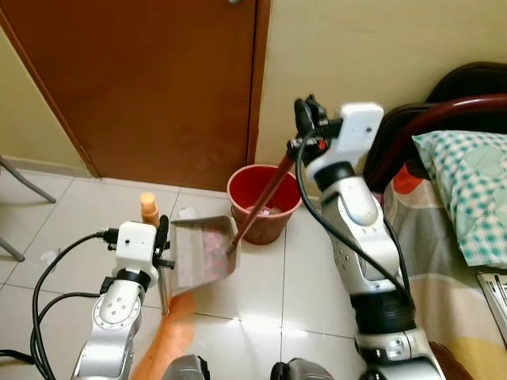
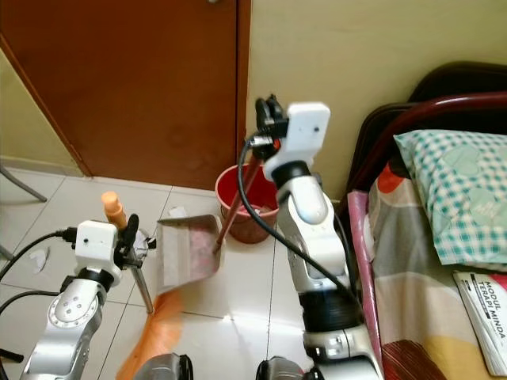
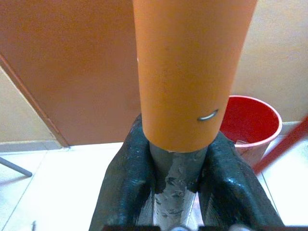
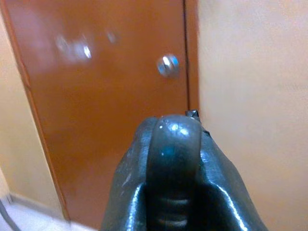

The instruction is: Sweep floor

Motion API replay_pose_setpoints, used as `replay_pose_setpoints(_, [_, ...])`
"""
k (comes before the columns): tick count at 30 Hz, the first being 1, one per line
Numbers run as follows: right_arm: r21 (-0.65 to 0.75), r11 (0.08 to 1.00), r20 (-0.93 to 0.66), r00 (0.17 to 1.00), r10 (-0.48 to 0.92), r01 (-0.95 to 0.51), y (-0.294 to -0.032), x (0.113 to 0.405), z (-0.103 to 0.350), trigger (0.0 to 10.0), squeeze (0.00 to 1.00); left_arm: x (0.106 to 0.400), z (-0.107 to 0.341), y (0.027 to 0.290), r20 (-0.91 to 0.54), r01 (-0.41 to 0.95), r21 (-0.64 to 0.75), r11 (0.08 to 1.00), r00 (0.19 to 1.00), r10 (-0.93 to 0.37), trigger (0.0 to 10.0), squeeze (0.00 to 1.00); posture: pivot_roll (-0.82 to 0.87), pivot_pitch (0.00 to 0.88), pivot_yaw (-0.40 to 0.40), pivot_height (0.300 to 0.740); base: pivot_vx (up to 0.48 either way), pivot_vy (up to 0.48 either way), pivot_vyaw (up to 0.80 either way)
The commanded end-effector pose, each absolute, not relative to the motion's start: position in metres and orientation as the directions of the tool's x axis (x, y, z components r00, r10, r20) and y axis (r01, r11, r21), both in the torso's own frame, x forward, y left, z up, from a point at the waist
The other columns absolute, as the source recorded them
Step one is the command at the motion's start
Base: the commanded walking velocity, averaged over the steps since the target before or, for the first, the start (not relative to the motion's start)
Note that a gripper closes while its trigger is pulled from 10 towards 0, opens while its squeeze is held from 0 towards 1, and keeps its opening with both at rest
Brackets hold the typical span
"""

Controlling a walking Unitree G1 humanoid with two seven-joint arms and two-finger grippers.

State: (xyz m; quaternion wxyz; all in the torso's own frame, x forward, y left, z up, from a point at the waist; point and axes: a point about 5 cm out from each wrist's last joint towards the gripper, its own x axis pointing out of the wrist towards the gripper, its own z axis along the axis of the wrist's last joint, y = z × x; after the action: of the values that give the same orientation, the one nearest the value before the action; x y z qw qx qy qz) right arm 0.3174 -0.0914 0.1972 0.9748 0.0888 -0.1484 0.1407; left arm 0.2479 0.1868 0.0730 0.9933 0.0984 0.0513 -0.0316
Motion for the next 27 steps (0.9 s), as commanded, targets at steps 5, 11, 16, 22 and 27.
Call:
replay_pose_setpoints(5, [0.092, 0.986, 0.189, 0.975, 0.117, -0.136, -0.120, 0.306, 0.155, 10.0, 0.00, 0.245, 0.071, 0.184, -0.149, 0.110, 0.200, 0.974, 0.986, -0.081, 10.0, 0.00, 0.03, 0.099, -0.010, 0.740, 0.000, 0.000, 0.00])
replay_pose_setpoints(11, [0.099, 0.995, 0.093, 0.995, 0.024, -0.033, -0.144, 0.299, 0.127, 10.0, 0.00, 0.256, 0.082, 0.175, -0.113, 0.162, 0.198, 0.967, 0.983, -0.141, 10.0, 0.00, 0.02, 0.118, 0.025, 0.740, 0.000, 0.000, 0.00])
replay_pose_setpoints(16, [0.113, 0.993, 0.055, 0.998, -0.019, 0.013, -0.148, 0.295, 0.116, 10.0, 0.00, 0.255, 0.088, 0.162, -0.100, 0.264, 0.215, 0.940, 0.964, -0.248, 10.0, 0.00, 0.03, 0.122, 0.054, 0.740, 0.000, 0.000, 0.00])
replay_pose_setpoints(22, [0.121, 0.992, 0.030, 0.999, -0.033, 0.030, -0.144, 0.292, 0.107, 10.0, 0.00, 0.258, 0.095, 0.161, -0.078, 0.291, 0.236, 0.927, 0.957, -0.281, 10.0, 0.00, 0.04, 0.127, 0.069, 0.740, 0.000, 0.000, 0.00])
replay_pose_setpoints(27, [0.106, 0.993, 0.004, 0.998, -0.056, 0.055, -0.154, 0.292, 0.101, 10.0, 0.00, 0.262, 0.106, 0.159, -0.036, 0.276, 0.244, 0.930, 0.960, -0.276, 10.0, 0.00, 0.04, 0.122, 0.041, 0.740, 0.000, 0.000, 0.00])
